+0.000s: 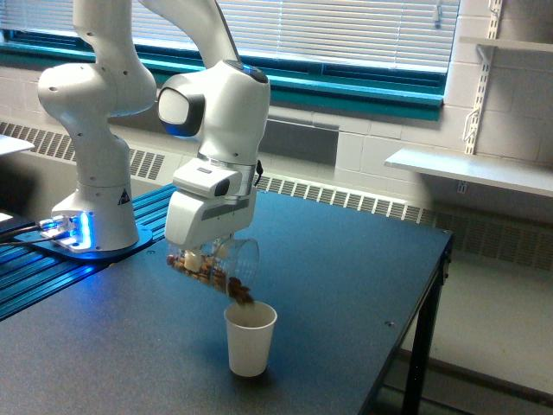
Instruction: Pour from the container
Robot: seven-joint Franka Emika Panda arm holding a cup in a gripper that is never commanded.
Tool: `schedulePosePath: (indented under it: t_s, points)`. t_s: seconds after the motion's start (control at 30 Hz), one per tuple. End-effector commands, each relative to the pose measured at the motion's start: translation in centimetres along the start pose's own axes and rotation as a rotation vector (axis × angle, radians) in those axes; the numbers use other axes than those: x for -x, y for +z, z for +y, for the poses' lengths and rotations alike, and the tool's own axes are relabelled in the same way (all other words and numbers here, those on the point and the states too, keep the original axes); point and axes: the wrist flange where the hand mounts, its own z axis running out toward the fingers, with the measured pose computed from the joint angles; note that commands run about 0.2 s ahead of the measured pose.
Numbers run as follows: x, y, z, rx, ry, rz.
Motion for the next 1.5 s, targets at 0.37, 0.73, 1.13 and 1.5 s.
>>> schedulePosePath:
  t_s: [0.37, 0.73, 1.13, 1.5]
  points:
    - [-0.8, -0.6, -0.1, 0.016, -0.031, 0.000]
    - [-1.1, -0.5, -0.1, 0.032, -0.041, -0.001]
    - [-1.6, -0.2, 0.0, 0.038, -0.037, -0.003]
    - [-1.8, -0.2, 0.0, 0.047, -0.046, -0.012]
